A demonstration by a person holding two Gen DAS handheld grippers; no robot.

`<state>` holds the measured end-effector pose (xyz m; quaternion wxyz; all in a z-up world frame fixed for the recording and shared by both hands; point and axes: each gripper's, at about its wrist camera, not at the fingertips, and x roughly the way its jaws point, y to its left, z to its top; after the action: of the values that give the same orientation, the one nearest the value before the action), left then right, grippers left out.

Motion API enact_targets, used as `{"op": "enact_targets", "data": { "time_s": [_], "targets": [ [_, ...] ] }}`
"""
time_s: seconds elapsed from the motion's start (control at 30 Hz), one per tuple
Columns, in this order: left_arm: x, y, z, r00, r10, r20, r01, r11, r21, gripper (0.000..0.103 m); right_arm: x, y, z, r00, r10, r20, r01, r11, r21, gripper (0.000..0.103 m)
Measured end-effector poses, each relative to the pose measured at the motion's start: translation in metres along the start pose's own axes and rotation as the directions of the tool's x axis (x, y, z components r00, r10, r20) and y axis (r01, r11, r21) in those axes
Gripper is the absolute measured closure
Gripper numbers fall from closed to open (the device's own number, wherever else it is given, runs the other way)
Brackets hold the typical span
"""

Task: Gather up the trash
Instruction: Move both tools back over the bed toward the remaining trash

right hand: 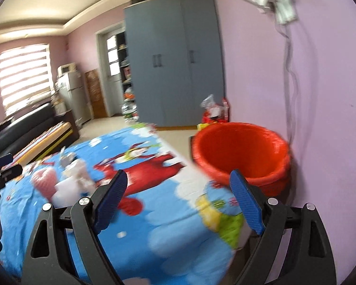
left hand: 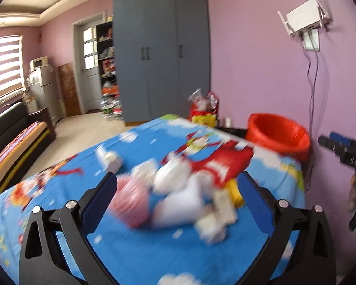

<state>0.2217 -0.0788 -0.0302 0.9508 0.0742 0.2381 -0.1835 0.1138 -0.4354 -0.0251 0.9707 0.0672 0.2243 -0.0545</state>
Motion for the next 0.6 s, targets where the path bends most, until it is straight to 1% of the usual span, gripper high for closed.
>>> {"op": "enact_targets", "data": {
  "time_s": [0.17,0.33,0.47,0.6],
  "targets": [
    [-0.022,0.034,-0.046,0.997,0.055,-0.054,-0.057,0.998,-0.039,0.005,0.003,0.042,-0.011,0.996,0.069,-0.049,-0.072,0.996,-0.055,0.020],
    [-0.036,0.061,-0.080,0.990,0.113,-0.078,-0.119,0.990,-0.070,0.005,0.007,0.077,-0.022,0.989,0.108,-0.096,-0.118,0.988,-0.095,0.020],
    [-0.039,0.078,-0.098,0.982,0.162,-0.096,-0.172,0.980,-0.097,0.005,0.016,0.101,-0.035,0.979,0.139,-0.148,-0.156,0.981,-0.114,0.020],
    [-0.039,0.087,-0.102,0.977,0.186,-0.100,-0.197,0.974,-0.111,0.005,0.030,0.119,-0.050,0.968,0.151,-0.201,-0.178,0.976,-0.125,0.020]
  ]
}}
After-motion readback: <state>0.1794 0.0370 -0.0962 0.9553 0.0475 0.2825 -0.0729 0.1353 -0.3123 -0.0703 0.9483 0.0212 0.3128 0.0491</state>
